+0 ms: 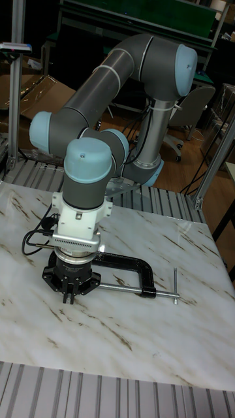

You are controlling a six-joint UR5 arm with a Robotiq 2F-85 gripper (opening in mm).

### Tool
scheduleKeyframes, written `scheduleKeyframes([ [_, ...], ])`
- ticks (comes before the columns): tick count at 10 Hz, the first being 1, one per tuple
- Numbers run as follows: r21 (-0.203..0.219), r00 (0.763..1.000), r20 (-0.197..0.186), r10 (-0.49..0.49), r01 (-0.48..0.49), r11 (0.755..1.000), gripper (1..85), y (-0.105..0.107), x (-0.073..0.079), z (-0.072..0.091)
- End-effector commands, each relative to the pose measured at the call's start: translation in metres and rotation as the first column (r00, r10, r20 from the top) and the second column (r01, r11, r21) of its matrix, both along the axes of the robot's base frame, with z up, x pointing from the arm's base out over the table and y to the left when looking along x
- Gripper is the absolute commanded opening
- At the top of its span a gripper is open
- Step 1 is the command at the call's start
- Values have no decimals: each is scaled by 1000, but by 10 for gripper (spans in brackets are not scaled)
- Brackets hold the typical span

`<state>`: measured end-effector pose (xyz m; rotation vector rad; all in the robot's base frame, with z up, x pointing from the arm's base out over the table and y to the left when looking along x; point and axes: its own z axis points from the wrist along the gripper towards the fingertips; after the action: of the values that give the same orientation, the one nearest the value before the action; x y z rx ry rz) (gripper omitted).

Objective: Sharpen the pencil with a pencil sharpener

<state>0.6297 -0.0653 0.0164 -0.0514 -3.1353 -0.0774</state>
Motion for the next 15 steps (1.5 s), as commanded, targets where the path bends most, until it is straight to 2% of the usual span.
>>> scheduleKeyframes([
  [1, 2, 1000, -2, 3, -3, 1000, 63, 0, 2, 1],
  [4, 27, 1000, 7, 18, -18, 999, 187, 7, 5, 3],
  [5, 43, 999, 13, 34, -35, 998, 273, 10, 6, 4],
  [7, 45, 998, 13, 65, -65, 997, 357, 7, 7, 6],
  [9, 39, 997, 21, 75, -76, 996, 367, 3, 11, 8],
  [12, 10, 996, 5, 89, -89, 996, 350, -17, 23, 43],
  [13, -15, 997, 14, 76, -76, 997, 327, -22, 29, 53],
  [14, -17, 999, 36, 34, -34, 999, 263, -17, 37, 65],
  [15, -35, 999, 35, -3, 5, 999, 217, -13, 38, 76],
])
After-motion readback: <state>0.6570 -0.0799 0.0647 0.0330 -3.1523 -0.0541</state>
